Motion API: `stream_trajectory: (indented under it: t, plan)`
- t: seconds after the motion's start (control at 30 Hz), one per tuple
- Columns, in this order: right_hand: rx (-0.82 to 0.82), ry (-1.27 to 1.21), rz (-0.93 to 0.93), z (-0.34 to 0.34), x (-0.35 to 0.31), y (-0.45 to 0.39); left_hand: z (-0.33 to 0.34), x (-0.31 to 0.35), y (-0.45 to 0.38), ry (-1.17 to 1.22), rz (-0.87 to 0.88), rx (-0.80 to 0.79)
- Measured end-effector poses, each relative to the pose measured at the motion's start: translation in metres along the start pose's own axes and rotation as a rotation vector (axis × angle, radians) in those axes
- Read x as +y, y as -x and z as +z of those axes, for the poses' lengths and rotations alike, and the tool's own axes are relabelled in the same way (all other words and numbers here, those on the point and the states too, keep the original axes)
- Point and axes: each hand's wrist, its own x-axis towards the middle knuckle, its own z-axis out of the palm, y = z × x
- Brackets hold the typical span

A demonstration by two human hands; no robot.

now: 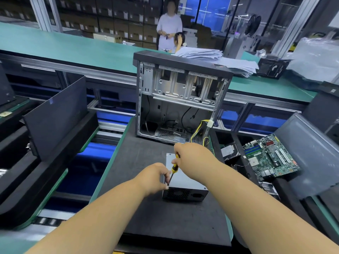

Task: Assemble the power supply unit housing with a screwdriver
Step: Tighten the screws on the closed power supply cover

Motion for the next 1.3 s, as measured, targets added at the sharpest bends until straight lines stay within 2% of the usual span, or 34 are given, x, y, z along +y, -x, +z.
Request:
stream_trajectory:
  t: [0.13,0.23,0.3,0.43,0.53,0.93,1.03,1.17,1.3]
  plan:
    - [0.021,0.044,0.146,0.008,-0.002,-0.002,0.001,-0.001,0.000,0.034,-0.002,-0.002]
    - [0.011,0.164,0.179,0.005,-0.001,-0.002,0.003,-0.003,0.001,0.067,-0.004,-0.003]
    - [-0.018,0.142,0.140,0.001,-0.001,-0.001,0.002,-0.003,0.000,0.063,-0.003,-0.006]
    - [-0.132,-0.096,-0.036,-0.005,0.000,0.005,0.000,-0.002,-0.001,0.031,0.005,-0.010]
    - [-0.122,-0.031,-0.071,-0.007,0.000,0.005,0.001,-0.003,-0.001,0.018,0.001,-0.009]
    - [-0.078,0.148,0.208,-0.003,-0.014,-0.004,0.002,-0.003,-0.001,-0.017,0.018,-0.004]
    - [-0.042,0.132,0.178,-0.001,-0.018,-0.002,0.003,-0.003,0.000,-0.005,0.001,-0.005]
    - [0.021,-0.158,0.008,0.002,-0.014,0.004,0.002,-0.002,0.000,0.011,-0.015,0.007]
    - [0.059,-0.129,-0.005,0.008,-0.010,0.006,0.001,-0.002,0.001,0.036,-0.002,0.001]
